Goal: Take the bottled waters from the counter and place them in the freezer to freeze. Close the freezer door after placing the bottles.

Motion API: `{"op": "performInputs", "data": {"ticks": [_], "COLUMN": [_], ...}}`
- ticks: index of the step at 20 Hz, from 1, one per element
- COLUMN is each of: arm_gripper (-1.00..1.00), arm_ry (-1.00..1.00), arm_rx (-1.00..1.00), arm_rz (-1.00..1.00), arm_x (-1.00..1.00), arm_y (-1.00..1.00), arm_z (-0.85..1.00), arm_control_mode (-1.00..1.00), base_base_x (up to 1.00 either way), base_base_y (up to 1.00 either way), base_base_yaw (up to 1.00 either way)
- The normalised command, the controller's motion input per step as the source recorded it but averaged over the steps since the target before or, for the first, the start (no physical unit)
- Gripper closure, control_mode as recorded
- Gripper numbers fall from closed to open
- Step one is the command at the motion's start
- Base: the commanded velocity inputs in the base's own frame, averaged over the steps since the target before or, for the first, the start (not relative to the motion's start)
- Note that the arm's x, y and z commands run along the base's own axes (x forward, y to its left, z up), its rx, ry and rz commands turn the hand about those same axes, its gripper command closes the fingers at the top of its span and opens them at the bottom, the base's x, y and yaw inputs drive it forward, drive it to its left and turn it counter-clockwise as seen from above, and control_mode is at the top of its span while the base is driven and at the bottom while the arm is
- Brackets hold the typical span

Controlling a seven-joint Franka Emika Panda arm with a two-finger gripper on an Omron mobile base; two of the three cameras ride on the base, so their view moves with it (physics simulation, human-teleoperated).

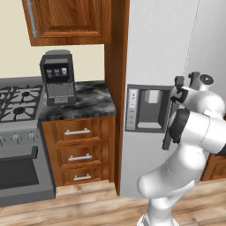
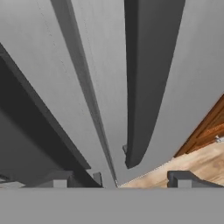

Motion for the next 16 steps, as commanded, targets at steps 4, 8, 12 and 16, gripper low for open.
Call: {"op": "performInputs", "data": {"ticks": [4, 8, 12, 16], "arm_gripper": [-1.00, -1.00, -1.00, -1.00], "arm_ry": [0.00, 0.00, -0.05, -0.04], "arm_rx": [0.02, 0.11, 0.06, 0.02], "arm_rz": [0.01, 0.00, 0.00, 0.00], "arm_x": [0.06, -0.50, -0.72, -0.14], "arm_y": [0.00, 0.00, 0.05, 0.26], "arm_z": [0.32, 0.66, 0.53, 0.34], "arm_control_mode": [-1.00, -1.00, -1.00, -1.00], "base_base_x": [0.00, 0.00, 0.00, 0.00], "base_base_y": [0.00, 0.00, 0.00, 0.00], "base_base_yaw": [0.00, 0.00, 0.00, 0.00]}}
